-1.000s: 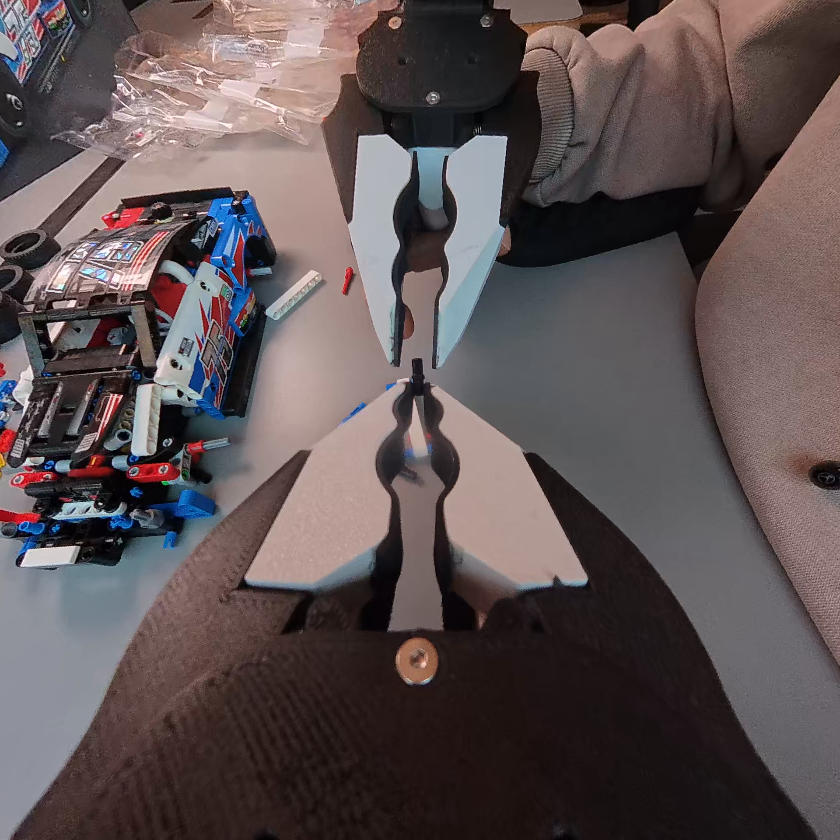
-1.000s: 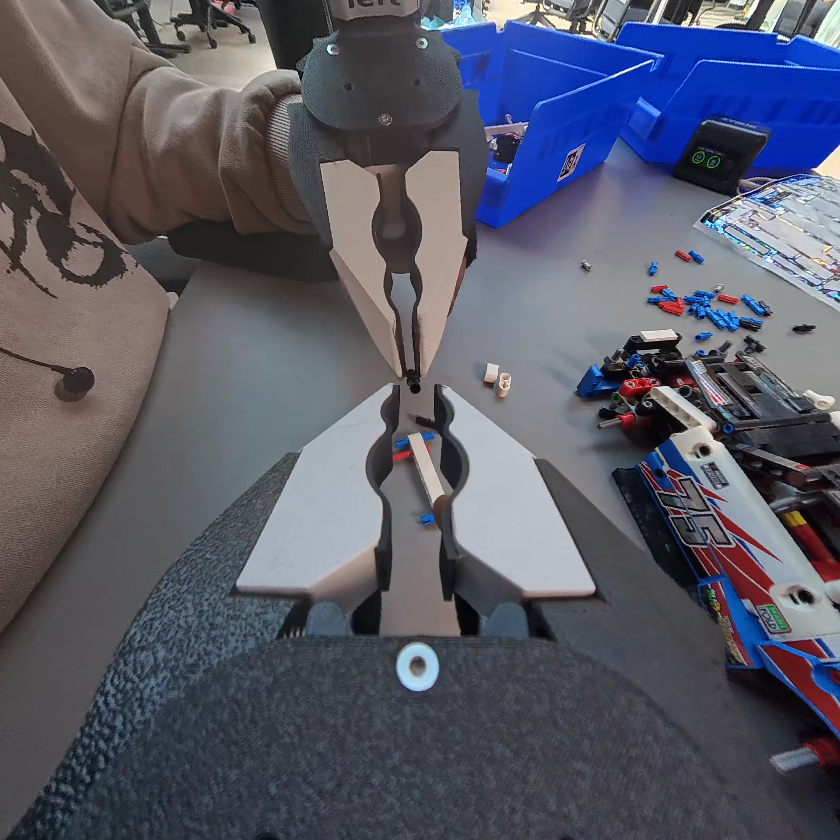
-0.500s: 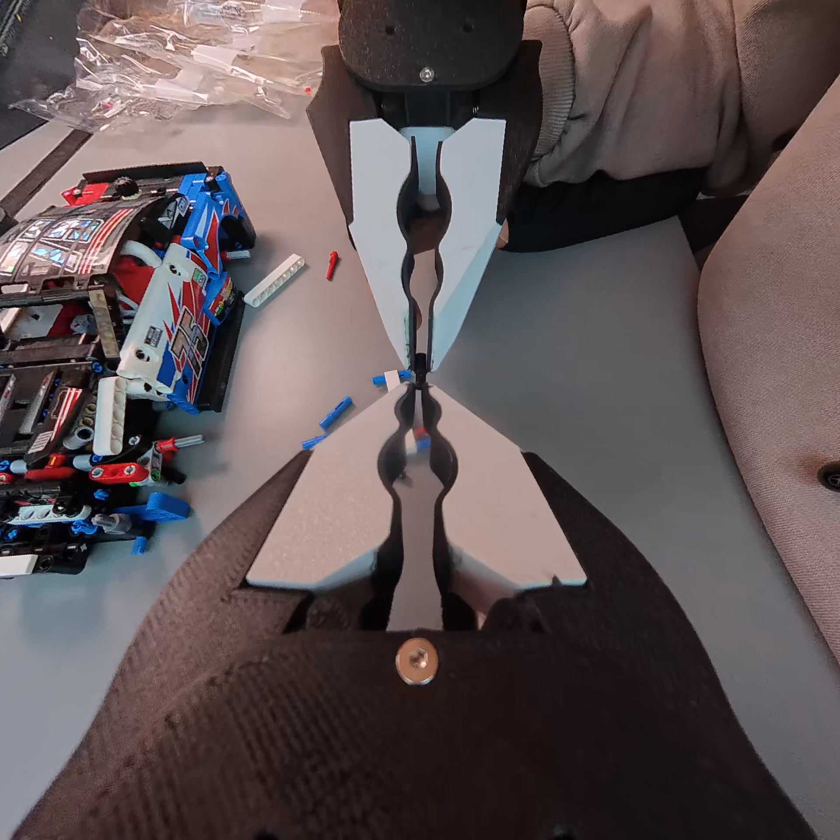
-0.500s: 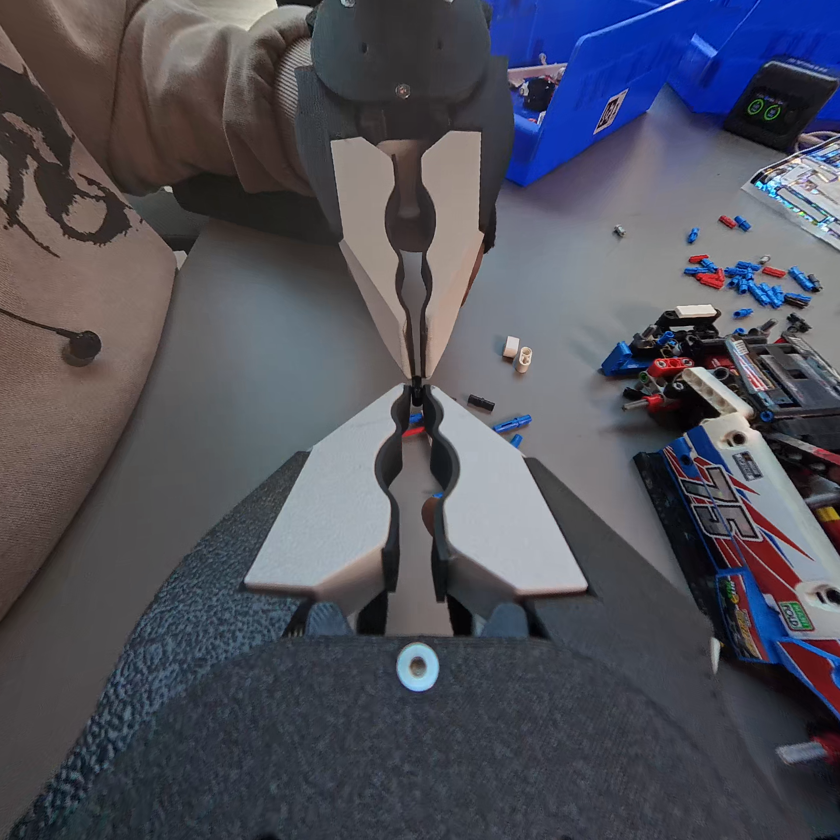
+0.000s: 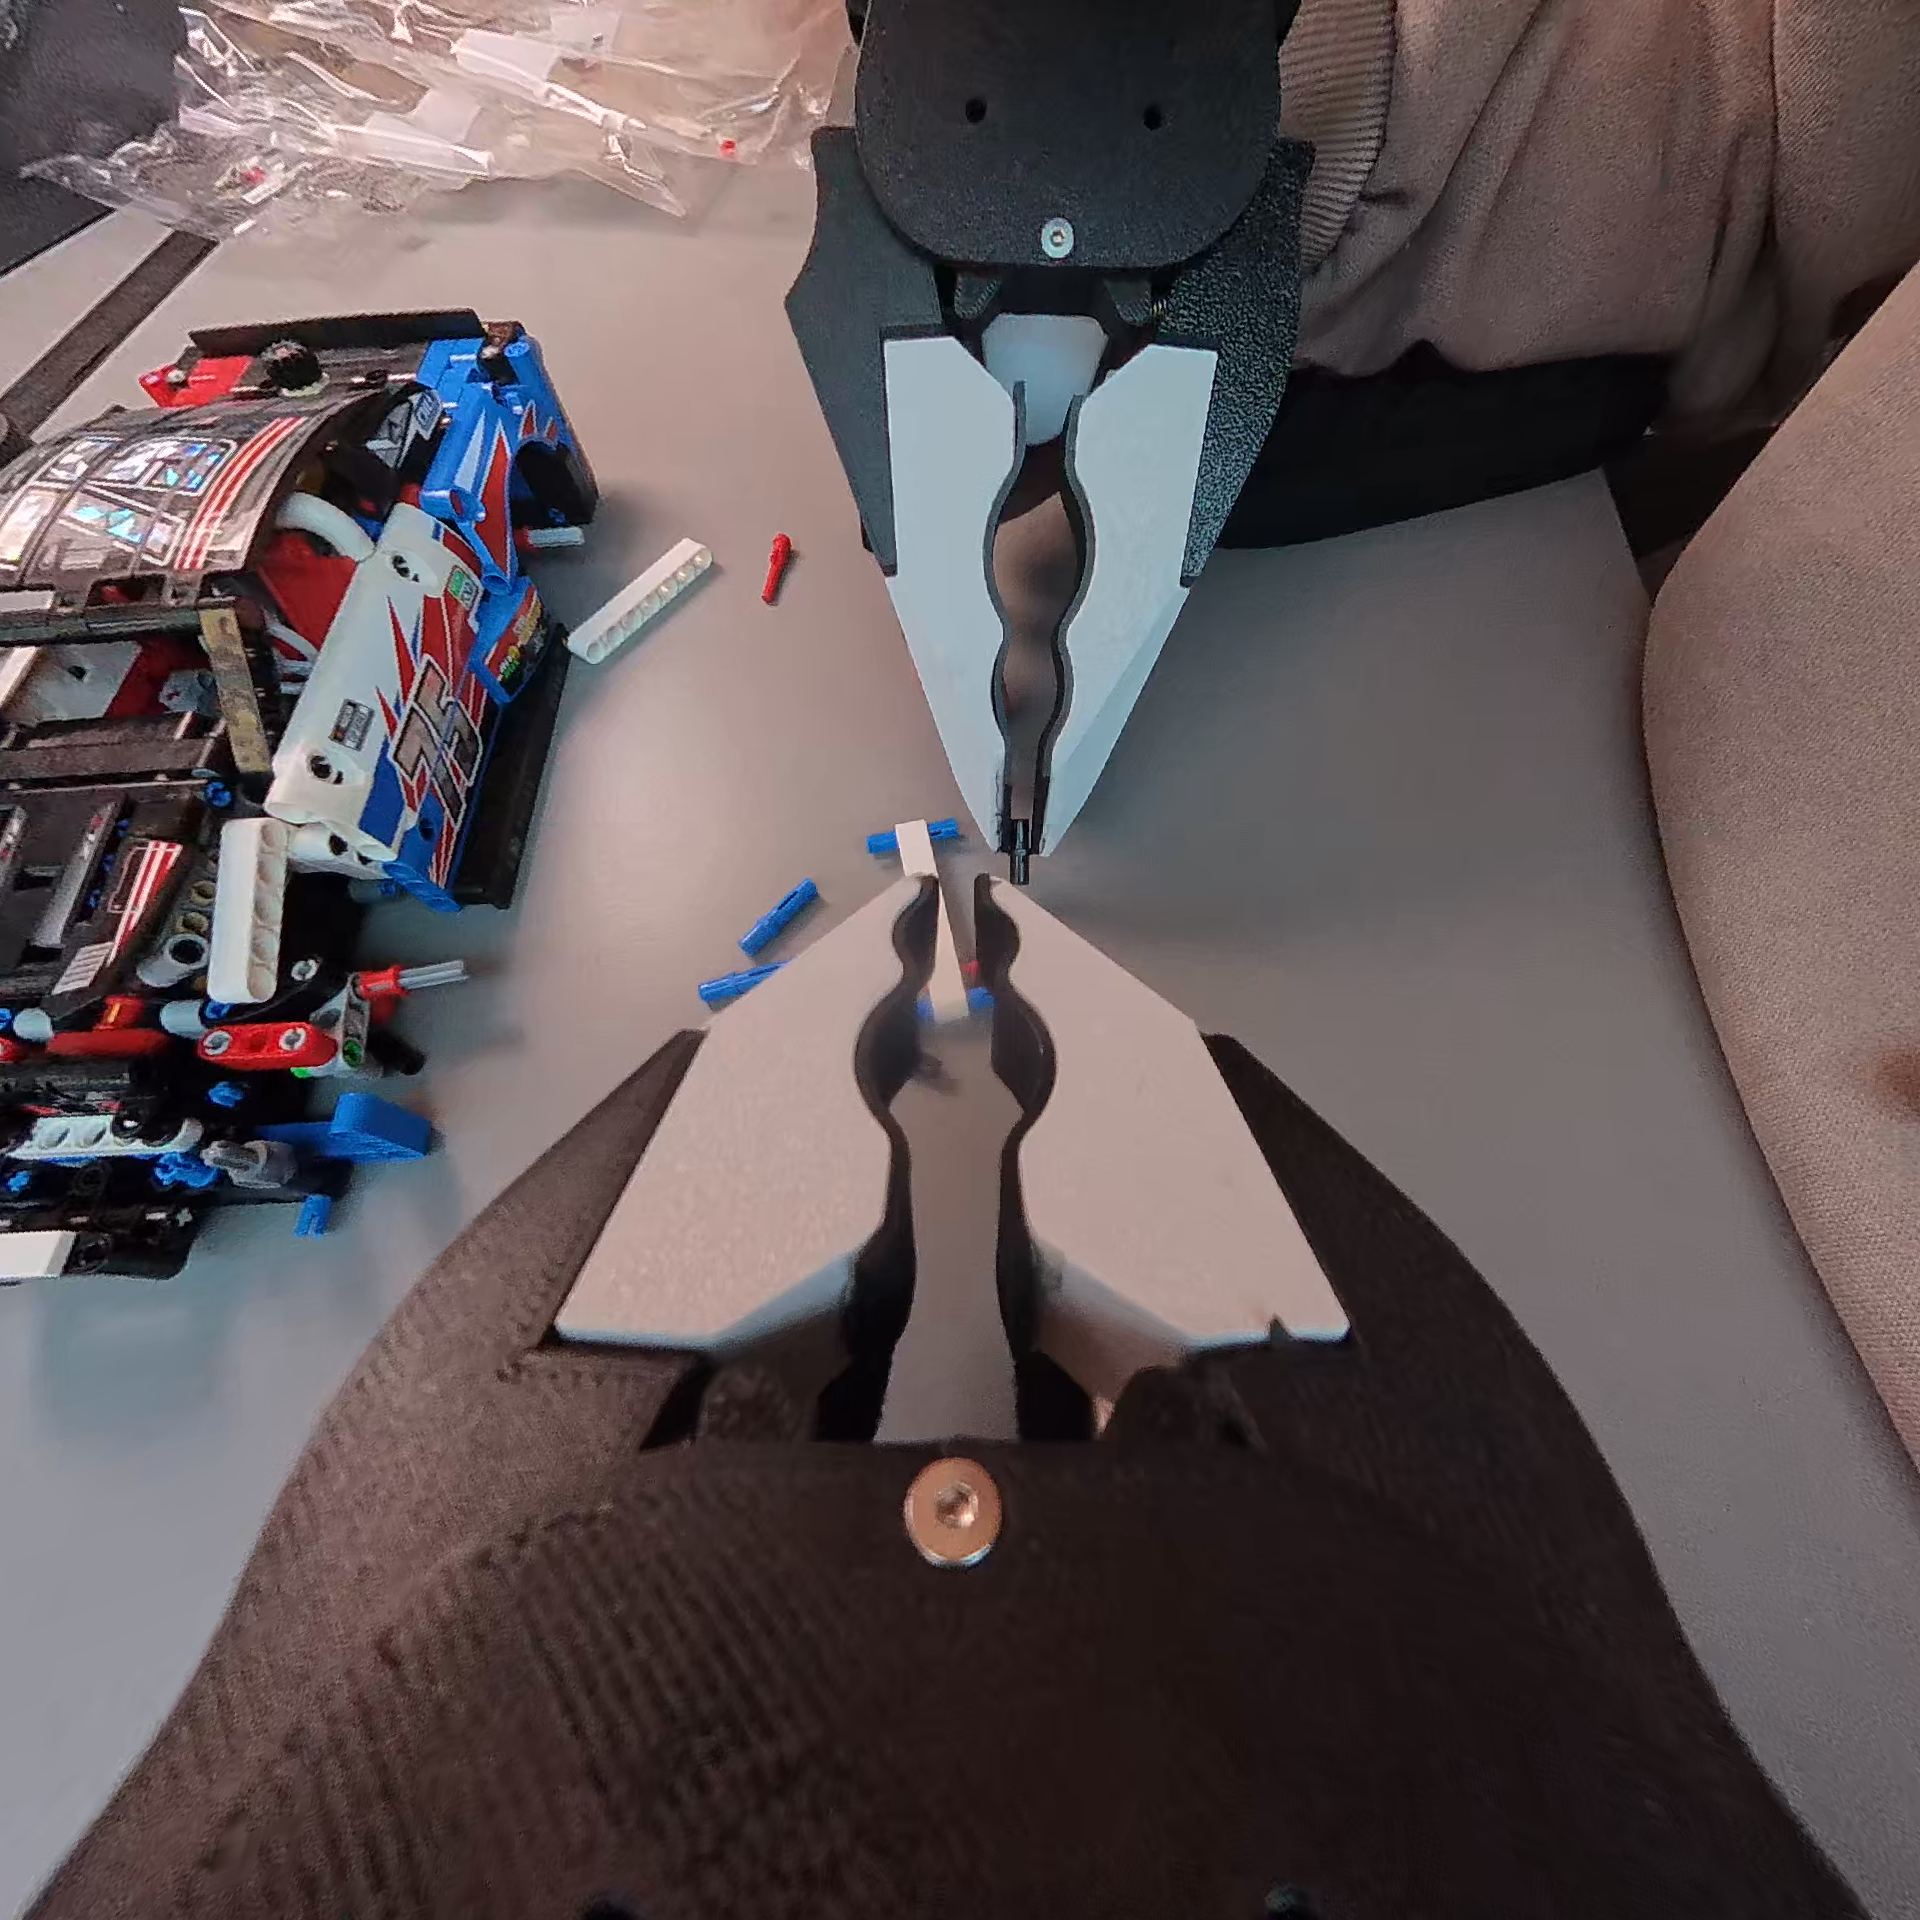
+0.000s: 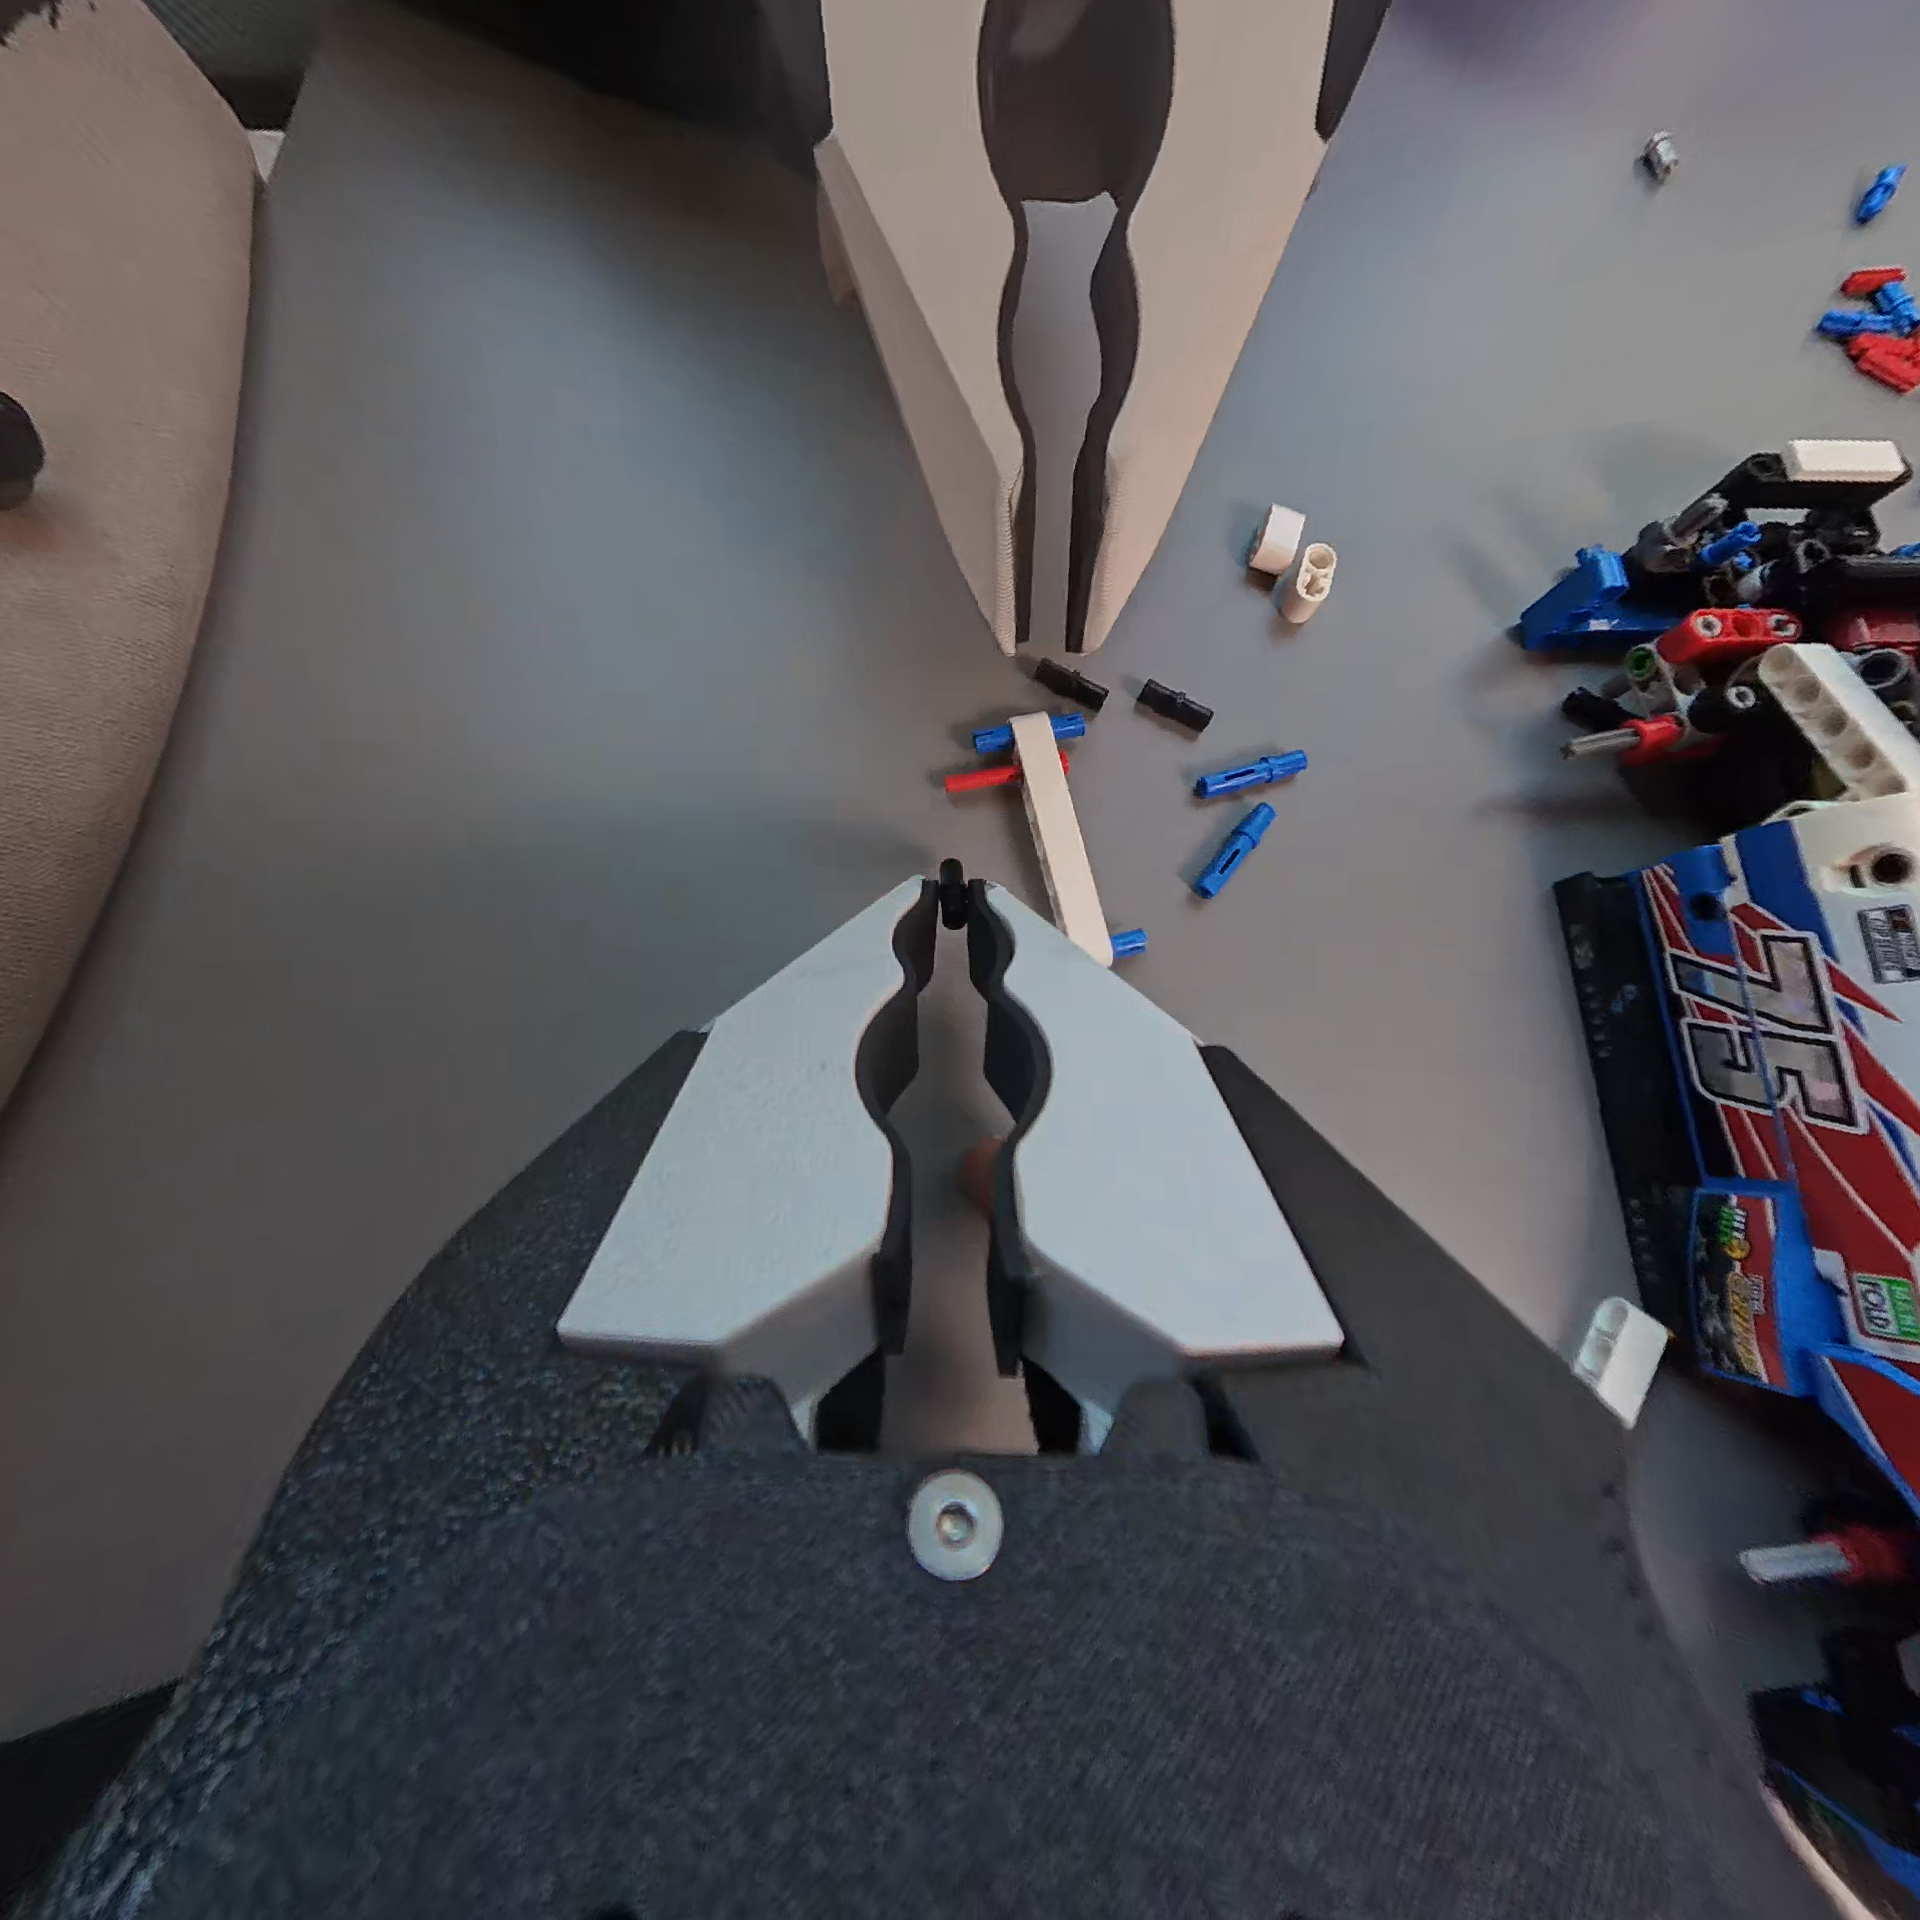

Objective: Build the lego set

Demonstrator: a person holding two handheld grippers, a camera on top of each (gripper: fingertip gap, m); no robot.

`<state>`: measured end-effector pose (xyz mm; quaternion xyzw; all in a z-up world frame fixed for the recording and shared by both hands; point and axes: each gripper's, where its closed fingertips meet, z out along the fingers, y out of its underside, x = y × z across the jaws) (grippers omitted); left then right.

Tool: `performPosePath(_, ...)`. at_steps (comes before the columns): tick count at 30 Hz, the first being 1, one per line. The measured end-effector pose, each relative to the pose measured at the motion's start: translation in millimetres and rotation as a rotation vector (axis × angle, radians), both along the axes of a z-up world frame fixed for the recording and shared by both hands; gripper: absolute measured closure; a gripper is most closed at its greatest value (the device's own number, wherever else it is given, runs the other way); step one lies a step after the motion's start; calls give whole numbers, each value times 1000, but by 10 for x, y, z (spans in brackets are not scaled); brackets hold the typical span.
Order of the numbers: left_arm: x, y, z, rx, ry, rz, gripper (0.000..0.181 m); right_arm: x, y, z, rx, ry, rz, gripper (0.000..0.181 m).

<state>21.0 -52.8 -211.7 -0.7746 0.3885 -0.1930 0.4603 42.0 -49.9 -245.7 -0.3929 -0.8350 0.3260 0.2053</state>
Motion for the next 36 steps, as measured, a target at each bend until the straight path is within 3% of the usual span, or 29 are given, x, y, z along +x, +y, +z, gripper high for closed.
performPosePath(14,-33,33,-80,-23,13,21,176,74,57,-54,107,-51,-10,171)
performPosePath(20,-32,31,-77,-19,22,22,176,7,399,190,18,6,-197,166)
performPosePath(26,-27,32,-119,-29,34,21,176,-60,449,-25,94,-64,-259,146)
performPosePath(32,-34,36,-118,-22,45,25,176,-127,443,-86,148,-78,-280,180)
performPosePath(36,-71,49,-94,-10,54,39,175,-132,467,-90,138,-84,-296,181)
